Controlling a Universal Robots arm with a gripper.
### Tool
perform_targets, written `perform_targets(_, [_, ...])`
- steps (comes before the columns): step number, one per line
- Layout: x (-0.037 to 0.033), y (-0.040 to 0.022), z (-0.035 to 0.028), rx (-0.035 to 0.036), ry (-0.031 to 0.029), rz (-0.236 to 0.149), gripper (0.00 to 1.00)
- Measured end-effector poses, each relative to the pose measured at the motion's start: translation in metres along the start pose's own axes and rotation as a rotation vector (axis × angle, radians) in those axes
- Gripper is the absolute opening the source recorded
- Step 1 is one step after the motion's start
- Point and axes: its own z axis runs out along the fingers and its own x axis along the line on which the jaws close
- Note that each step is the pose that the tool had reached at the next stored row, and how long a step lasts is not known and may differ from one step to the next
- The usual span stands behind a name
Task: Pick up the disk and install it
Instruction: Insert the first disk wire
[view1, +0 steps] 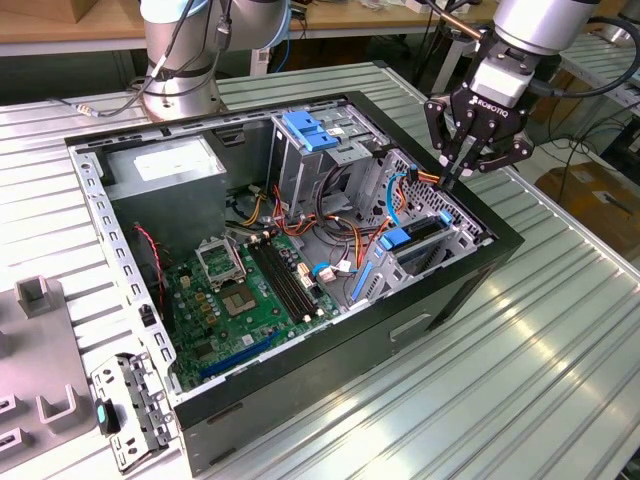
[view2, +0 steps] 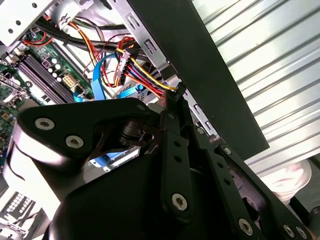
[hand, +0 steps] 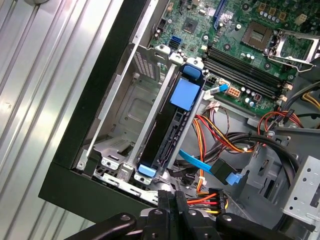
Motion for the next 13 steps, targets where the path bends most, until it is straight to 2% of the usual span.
perform_targets(9, [0.0000,0.0001,0.0000,-0.0002,0.0000,0.004,0.16])
perform_targets(11, [-0.0001,0.0002,0.0000,-0.0005,-0.0002,0.018,0.16])
perform_targets(13, [-0.0001,0.0003,0.0000,-0.0012,-0.0004,0.048,0.16])
